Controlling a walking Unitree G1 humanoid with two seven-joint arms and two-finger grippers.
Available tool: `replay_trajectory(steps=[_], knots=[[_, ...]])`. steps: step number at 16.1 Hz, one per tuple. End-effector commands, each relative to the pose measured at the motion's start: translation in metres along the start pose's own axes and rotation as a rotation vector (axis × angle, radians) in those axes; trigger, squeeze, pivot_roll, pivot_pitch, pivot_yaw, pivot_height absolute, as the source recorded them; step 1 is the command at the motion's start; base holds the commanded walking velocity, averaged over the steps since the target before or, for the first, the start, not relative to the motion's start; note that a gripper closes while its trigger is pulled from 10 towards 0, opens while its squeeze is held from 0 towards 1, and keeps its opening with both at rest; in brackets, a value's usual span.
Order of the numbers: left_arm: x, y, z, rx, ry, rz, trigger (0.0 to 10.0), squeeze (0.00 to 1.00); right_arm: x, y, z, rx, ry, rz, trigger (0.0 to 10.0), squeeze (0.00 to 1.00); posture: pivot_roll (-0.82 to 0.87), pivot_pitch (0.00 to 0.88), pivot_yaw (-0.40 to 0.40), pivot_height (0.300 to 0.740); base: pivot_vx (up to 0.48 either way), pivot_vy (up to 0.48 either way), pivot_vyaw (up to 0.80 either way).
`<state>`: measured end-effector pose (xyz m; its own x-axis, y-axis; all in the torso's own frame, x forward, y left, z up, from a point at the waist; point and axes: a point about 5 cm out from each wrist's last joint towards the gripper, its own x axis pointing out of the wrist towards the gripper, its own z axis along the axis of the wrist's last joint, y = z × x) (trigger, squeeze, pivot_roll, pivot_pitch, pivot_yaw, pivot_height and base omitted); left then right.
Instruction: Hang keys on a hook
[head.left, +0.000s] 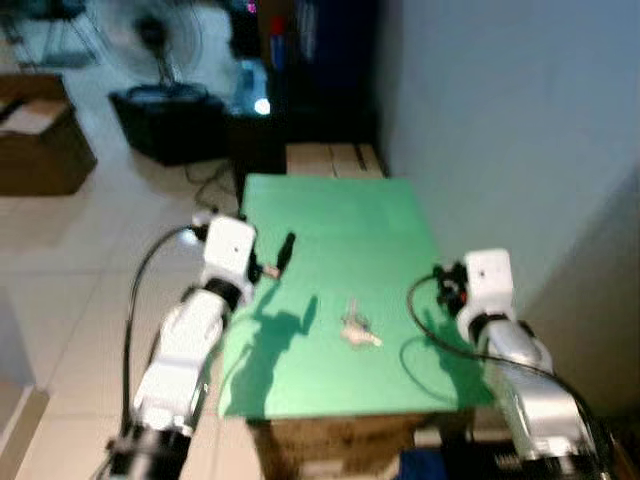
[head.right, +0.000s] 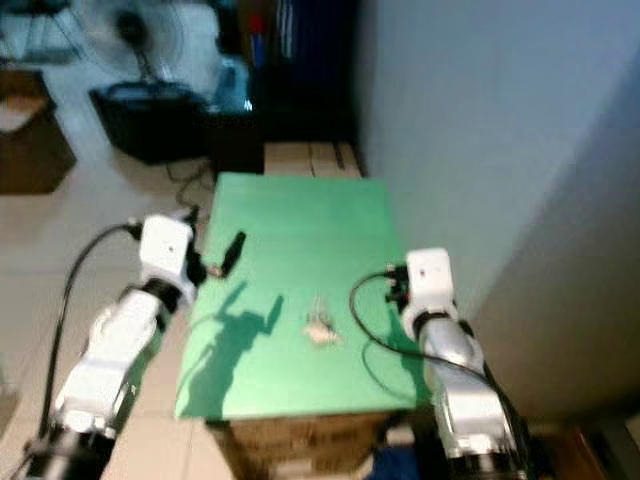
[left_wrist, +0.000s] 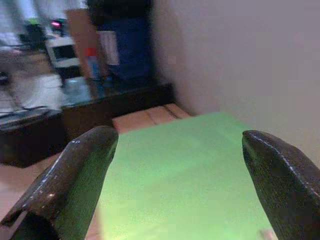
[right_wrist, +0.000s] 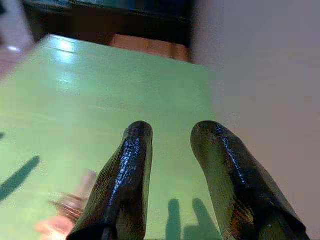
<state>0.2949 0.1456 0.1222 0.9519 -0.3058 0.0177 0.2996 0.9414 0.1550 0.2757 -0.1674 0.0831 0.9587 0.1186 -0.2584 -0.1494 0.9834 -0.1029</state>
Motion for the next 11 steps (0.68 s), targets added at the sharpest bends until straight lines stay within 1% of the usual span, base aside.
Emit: replay_trajectory(steps=[1, 3, 5, 7, 9, 10, 11], knots=[[-0.001, 0.007, 0.000, 0.010, 0.010, 0.023, 10.0, 0.00, 0.000, 0.009, 0.005, 0.002, -0.019, 0.043, 10.0, 0.00, -0.12, 0.000, -0.020, 0.740, 0.292, 0.000, 0.00], [-0.008, 0.009, -0.002, 0.024, 0.020, 0.026, 10.0, 0.00, 0.001, 0.008, -0.002, -0.024, 0.000, 0.041, 10.0, 0.00, -0.09, 0.000, -0.030, 0.740, 0.296, 0.000, 0.00], [-0.009, 0.013, -0.001, 0.027, 0.024, 0.037, 10.0, 0.00, 0.006, 0.009, 0.001, -0.010, -0.006, 0.040, 10.0, 0.00, -0.08, 0.000, -0.035, 0.740, 0.287, 0.000, 0.00], [-0.009, 0.014, -0.002, 0.036, 0.032, 0.021, 10.0, 0.00, 0.008, 0.011, 0.001, -0.011, -0.011, 0.051, 10.0, 0.00, -0.09, 0.000, -0.033, 0.740, 0.000, 0.000, 0.00], [-0.011, 0.018, -0.001, 0.078, 0.035, 0.005, 10.0, 0.00, 0.010, 0.016, 0.001, -0.008, 0.004, 0.090, 10.0, 0.00, -0.09, 0.004, -0.021, 0.740, 0.000, 0.000, 0.00], [-0.011, 0.018, -0.001, 0.104, 0.046, -0.015, 10.0, 0.00, 0.012, 0.018, -0.001, -0.001, 0.023, 0.121, 10.0, 0.12, -0.09, 0.020, -0.015, 0.740, 0.000, 0.000, 0.00], [-0.013, 0.015, 0.000, 0.113, 0.052, -0.061, 10.0, 0.00, 0.017, 0.018, -0.005, 0.007, 0.048, 0.154, 10.0, 0.78, -0.08, 0.032, -0.004, 0.740, 0.000, 0.000, 0.00]])
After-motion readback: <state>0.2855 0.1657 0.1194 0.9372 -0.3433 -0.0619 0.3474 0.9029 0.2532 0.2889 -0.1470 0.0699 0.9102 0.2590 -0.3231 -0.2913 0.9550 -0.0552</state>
